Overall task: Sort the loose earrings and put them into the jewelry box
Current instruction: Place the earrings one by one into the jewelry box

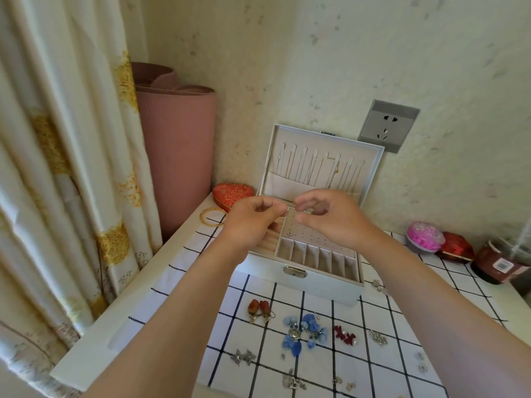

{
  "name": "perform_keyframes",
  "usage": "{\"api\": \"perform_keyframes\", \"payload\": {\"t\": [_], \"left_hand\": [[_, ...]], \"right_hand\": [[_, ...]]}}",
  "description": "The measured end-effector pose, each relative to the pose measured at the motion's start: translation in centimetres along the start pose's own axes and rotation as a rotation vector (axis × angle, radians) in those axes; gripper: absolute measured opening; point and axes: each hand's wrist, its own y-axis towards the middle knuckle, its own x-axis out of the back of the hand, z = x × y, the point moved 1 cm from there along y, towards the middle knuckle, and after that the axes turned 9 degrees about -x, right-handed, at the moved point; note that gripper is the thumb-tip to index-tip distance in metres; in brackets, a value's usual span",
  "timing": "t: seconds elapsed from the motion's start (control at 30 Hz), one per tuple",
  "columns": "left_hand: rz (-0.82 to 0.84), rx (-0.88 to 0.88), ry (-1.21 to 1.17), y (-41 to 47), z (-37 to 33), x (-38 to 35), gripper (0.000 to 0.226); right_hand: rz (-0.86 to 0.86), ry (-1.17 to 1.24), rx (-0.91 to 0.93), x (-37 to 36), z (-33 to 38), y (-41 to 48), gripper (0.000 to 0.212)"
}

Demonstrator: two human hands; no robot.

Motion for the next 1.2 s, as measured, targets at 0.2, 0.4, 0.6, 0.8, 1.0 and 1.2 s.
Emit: {"api": "perform_keyframes", "payload": {"t": [0.2, 0.4, 0.6, 0.8, 1.0, 1.2], "left_hand": [[0.051, 0.062, -0.104, -0.3, -0.5, -1.1, 0.016], [0.097, -0.008, -0.096, -1.0, -0.9, -1.3, 0.016], [0.129, -0.12, 0.008, -1.2, -0.8, -1.0, 0.016], [0.091, -0.105, 0.001, -0.6, -0.6, -0.5, 0.013], [0.08, -0.068, 0.014, -0.3, -0.5, -0.4, 0.011], [0.153, -0.291, 0.671, 0.1, 1.0, 0.1, 0.016]], "right_hand": [[-0.024, 0.186, 0.075, -0.1, 1.0, -1.2, 0.018], [0.06, 0.321, -0.053, 0.5, 1.4, -1.9, 0.007], [0.196, 0.481, -0.268, 0.6, 1.4, -1.8, 0.017], [0.043, 0.387, -0.135, 0.5, 2.2, -1.8, 0.019], [-0.005, 0.246, 0.013, 0.3, 1.7, -1.5, 0.015], [-0.119, 0.047, -0.033, -0.5, -0.4, -0.9, 0.008]]}}
